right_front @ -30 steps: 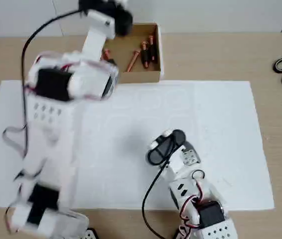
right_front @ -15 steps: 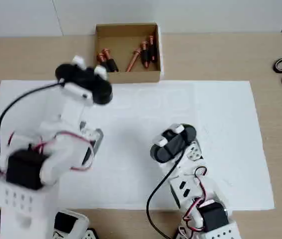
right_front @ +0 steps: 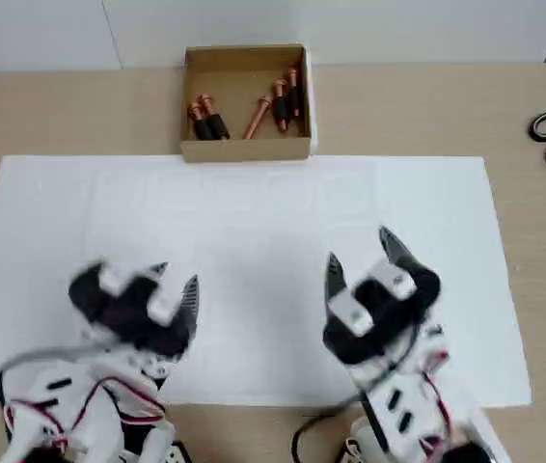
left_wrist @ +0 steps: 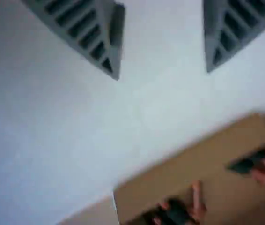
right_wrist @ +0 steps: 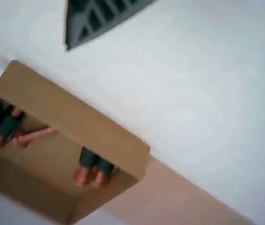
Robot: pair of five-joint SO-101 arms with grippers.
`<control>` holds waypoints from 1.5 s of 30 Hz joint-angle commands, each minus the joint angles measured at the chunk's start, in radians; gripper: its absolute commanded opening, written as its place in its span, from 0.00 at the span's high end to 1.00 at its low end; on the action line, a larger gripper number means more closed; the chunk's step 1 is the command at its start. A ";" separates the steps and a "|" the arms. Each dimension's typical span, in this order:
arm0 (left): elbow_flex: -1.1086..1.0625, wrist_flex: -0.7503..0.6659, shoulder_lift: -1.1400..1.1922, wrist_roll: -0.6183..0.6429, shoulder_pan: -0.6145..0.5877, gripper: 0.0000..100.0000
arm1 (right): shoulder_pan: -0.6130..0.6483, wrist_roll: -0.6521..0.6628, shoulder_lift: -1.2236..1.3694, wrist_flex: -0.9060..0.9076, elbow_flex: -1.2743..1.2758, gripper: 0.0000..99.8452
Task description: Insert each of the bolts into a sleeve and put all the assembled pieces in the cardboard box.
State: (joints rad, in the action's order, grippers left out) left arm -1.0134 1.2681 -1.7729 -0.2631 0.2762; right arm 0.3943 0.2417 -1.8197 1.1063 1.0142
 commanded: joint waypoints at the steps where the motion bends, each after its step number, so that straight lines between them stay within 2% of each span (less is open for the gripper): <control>1: -0.133 -0.203 -0.037 -0.124 0.002 0.89 | -0.114 0.014 0.004 0.087 -0.149 0.78; 4: -0.217 -0.381 -0.023 -0.143 0.002 0.89 | -0.300 0.006 0.004 0.120 -0.138 0.78; 7: -0.289 -0.603 -0.023 -0.146 0.000 0.89 | -0.406 0.005 0.002 0.101 -0.106 0.78; 10: -0.371 -0.755 -0.023 -0.143 -0.068 0.89 | -0.427 -0.038 0.002 0.077 -0.077 0.78; 13: -0.467 -0.852 -0.023 -0.130 -0.216 0.89 | -0.429 -0.146 0.002 0.019 0.017 0.78; 15: -0.526 -0.887 -0.021 -0.066 -0.321 0.89 | -0.429 -0.176 0.002 -0.041 0.126 0.78; 20: -0.630 -0.887 -0.021 0.181 -0.483 0.89 | -0.427 -0.164 0.002 -0.199 0.387 0.78; 25: -0.667 -0.859 -0.021 0.377 -0.526 0.89 | -0.357 -0.038 0.004 -0.231 0.528 0.78; 29: -0.668 -0.756 -0.021 0.390 -0.486 0.89 | -0.266 0.034 0.004 -0.231 0.600 0.78; 35: -0.668 -0.586 -0.021 0.390 -0.433 0.89 | -0.160 0.035 0.007 -0.191 0.669 0.78; 42: -0.668 -0.411 -0.021 0.388 -0.430 0.88 | -0.159 0.040 0.005 -0.139 0.669 0.78; 45: -0.668 -0.399 -0.023 0.388 -0.431 0.88 | -0.159 0.040 0.005 -0.139 0.669 0.78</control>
State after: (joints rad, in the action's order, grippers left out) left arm -1.6855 0.8585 -1.7852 0.1220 -0.1626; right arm 0.2286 0.2739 -1.8075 0.9636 1.6771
